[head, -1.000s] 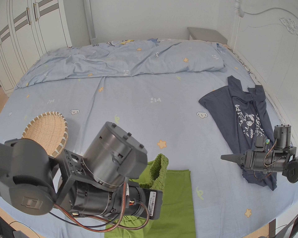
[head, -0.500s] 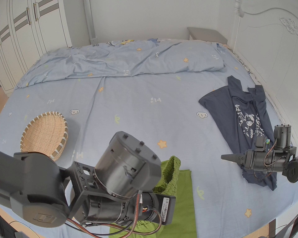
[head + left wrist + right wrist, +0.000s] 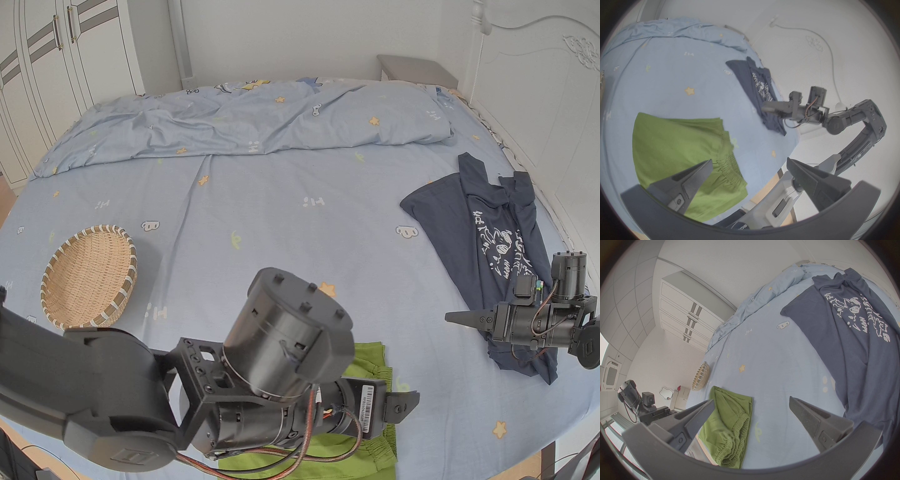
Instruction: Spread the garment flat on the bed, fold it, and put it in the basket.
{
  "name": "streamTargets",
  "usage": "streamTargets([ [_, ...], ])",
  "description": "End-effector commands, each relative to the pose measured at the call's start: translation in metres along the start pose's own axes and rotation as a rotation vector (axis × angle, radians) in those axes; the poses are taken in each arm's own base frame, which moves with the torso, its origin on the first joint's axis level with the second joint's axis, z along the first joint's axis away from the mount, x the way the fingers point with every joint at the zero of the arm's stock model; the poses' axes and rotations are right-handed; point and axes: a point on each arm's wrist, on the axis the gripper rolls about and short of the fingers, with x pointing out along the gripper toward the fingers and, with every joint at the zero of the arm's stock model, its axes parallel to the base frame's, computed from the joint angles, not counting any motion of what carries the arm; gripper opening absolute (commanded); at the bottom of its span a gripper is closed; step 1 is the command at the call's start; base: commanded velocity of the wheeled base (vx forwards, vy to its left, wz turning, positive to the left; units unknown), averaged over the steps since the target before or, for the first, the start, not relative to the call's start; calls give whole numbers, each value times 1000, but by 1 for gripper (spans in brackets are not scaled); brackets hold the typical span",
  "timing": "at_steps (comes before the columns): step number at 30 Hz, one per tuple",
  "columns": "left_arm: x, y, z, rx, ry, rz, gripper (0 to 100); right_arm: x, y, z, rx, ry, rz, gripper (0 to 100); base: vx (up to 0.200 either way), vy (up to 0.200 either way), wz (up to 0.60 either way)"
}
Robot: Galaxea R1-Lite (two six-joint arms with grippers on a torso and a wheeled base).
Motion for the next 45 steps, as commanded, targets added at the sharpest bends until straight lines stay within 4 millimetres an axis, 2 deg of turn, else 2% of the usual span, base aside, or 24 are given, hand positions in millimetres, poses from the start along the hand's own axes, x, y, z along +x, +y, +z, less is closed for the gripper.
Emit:
streamTargets([
  [1,9,6,-13,-1,-7,-15,100,0,0,0,1,-1,-1,100,0,0,0],
  [5,10,12,-14,-10,-117,-86,100,0,0,0,1,0,0,100,0,0,0],
  [8,10,27,-13,-31,-177,-91,100,-1,0,0,1,-1,-1,100,0,0,0],
  [10,6,51,-10,-69,-184,-47,100,-2,0,0,0,-6,-2,100,0,0,0],
  [11,5,54,-9,-75,-184,-42,100,-2,0,0,0,-6,-2,100,0,0,0],
  [12,-2,77,-4,-114,-179,-26,100,-3,0,1,-2,-13,-3,100,0,0,0],
  [13,-8,89,0,-137,-176,-29,100,-4,1,1,-3,-14,-3,100,0,0,0],
  [14,-8,91,0,-141,-175,-30,100,-4,1,1,-3,-14,-3,100,0,0,0],
  [15,-23,117,2,-196,-150,-50,100,-7,6,2,-18,-26,7,100,0,0,0],
  [16,-28,128,1,-220,-137,-56,100,-9,8,3,-23,-30,11,100,0,0,0],
  [18,-41,157,-7,-284,-82,-70,100,-12,12,3,-27,-30,15,100,0,0,0],
  [20,-48,176,-15,-324,-61,-62,100,-15,14,3,-29,-31,17,100,0,0,0],
  [23,-55,196,-27,-354,-45,-22,100,-17,16,3,-36,-40,20,100,0,0,0],
  [25,-50,204,-36,-373,-10,8,100,-17,17,3,-36,-39,21,100,0,0,0],
  [33,-26,235,-48,-407,40,58,100,-13,25,-1,-51,-14,52,100,0,0,0],
  [42,-1,231,-63,-375,99,25,100,-12,24,-1,-52,-13,51,100,0,0,0],
  [45,1,228,-65,-365,93,12,100,-12,24,-2,-49,-9,50,100,0,0,0],
])
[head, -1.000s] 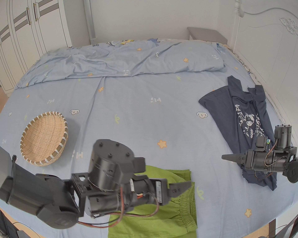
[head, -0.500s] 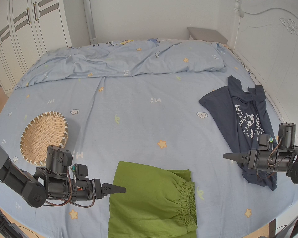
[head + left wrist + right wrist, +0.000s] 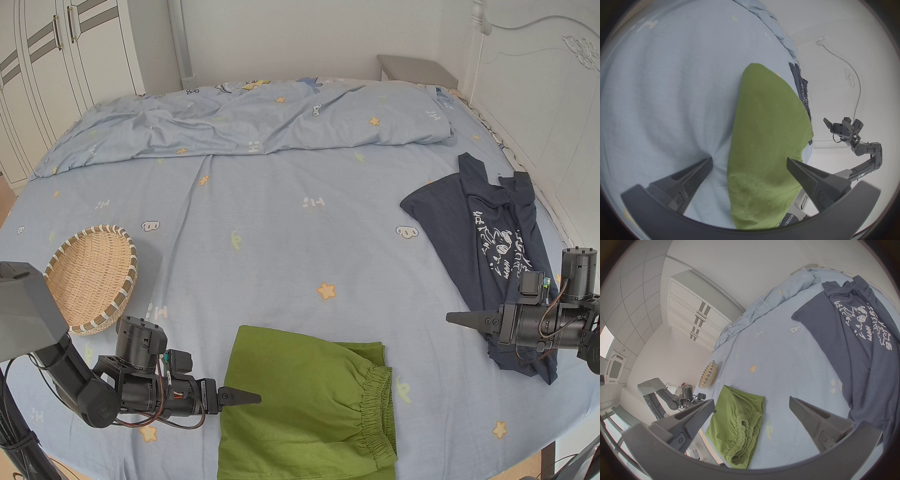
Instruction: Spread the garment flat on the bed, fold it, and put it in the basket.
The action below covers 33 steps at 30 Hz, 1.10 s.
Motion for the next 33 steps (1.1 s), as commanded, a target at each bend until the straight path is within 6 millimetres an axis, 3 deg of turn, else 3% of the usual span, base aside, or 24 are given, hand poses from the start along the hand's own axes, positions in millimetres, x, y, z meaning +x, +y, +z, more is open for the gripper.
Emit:
streamTargets([
  [1,11,2,-11,-8,49,1,100,1,0,-1,1,6,2,100,0,0,0],
  [21,25,-13,-16,-23,-38,-127,100,4,0,-5,1,23,7,100,0,0,0],
  [33,14,-16,-22,0,-107,-213,100,4,0,-5,-2,23,7,100,0,0,0],
])
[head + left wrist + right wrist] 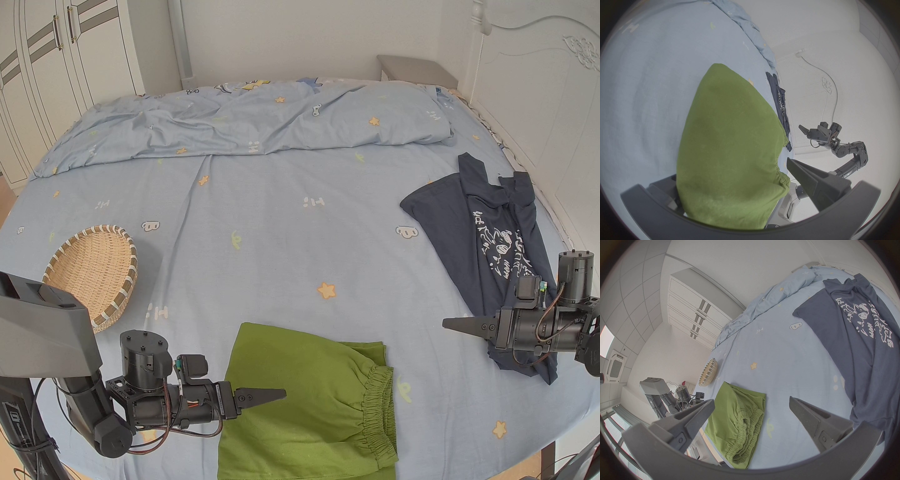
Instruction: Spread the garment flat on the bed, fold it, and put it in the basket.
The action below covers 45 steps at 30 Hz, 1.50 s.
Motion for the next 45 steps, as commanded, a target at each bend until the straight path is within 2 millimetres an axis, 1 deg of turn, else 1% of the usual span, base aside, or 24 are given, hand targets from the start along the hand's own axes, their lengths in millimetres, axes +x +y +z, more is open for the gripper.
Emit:
streamTargets([
  [1,-2,4,-8,-19,25,14,100,0,0,0,0,1,0,100,0,0,0],
  [10,4,11,-11,-34,43,30,100,0,0,-1,1,3,0,100,0,0,0],
  [19,7,8,-12,-25,50,18,100,0,0,-1,1,3,-1,100,0,0,0],
  [20,7,7,-12,-23,51,16,0,0,0,-1,-2,2,1,100,0,0,0],
  [26,3,8,-13,-30,49,24,0,1,1,-2,-1,5,3,100,0,0,0],
  [30,-3,5,-8,-19,16,25,0,1,1,-2,-2,7,5,100,0,0,0],
  [37,-18,-14,1,20,-34,-15,0,-1,0,-1,1,0,-4,100,0,0,0],
  [39,-22,-21,9,31,-60,-26,0,-1,0,-1,1,-2,-8,100,0,0,0],
  [41,-26,-28,25,32,-87,-24,0,0,0,-1,1,-3,-15,100,0,0,0],
  [42,-26,-28,25,32,-87,-24,0,0,0,-1,1,-3,-15,100,0,0,0],
  [43,-29,-38,41,1,-67,11,0,0,0,-1,1,-3,-22,100,0,0,0],
  [44,-31,-44,49,-10,-51,27,0,0,0,-1,0,-5,-24,100,0,0,0],
  [45,-32,-47,51,-14,-45,32,0,0,0,-1,0,-5,-24,100,0,0,0],
])
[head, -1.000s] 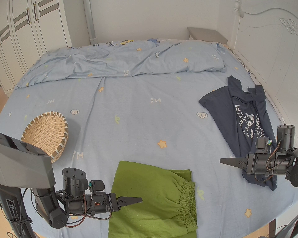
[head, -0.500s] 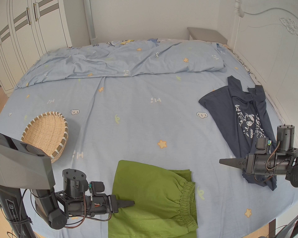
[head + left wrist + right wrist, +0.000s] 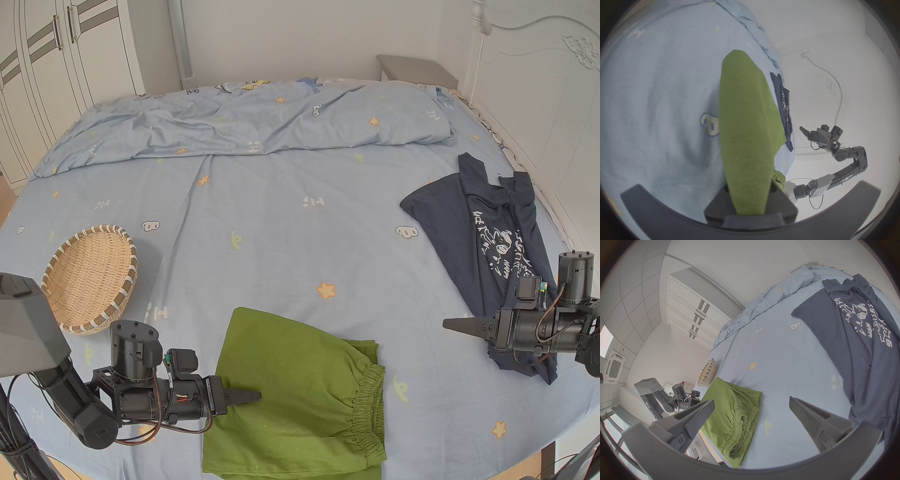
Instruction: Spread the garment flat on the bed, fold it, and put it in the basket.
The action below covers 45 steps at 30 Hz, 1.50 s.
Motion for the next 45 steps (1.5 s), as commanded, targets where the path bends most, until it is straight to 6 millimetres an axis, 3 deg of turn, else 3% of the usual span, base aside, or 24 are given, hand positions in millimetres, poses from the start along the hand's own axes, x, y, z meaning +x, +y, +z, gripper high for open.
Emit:
streamTargets([
  [1,-27,-51,54,-1,-22,19,0,1,0,0,0,-3,-14,100,0,0,0],
  [5,-47,-76,75,63,54,74,0,1,0,1,0,-7,-15,100,0,0,0],
  [8,-51,-82,82,95,78,74,0,1,0,0,0,-5,-15,100,0,0,0],
  [9,-55,-89,92,132,87,74,0,1,0,0,0,-3,-14,100,0,0,0],
  [14,-65,-88,103,180,99,88,0,1,-1,-1,2,0,-16,100,0,0,0],
  [24,-66,-82,105,184,115,100,0,4,-2,-1,5,8,-17,100,0,0,0],
  [45,-62,-83,99,185,145,96,0,3,-2,-1,4,5,-16,100,0,200,0],
])
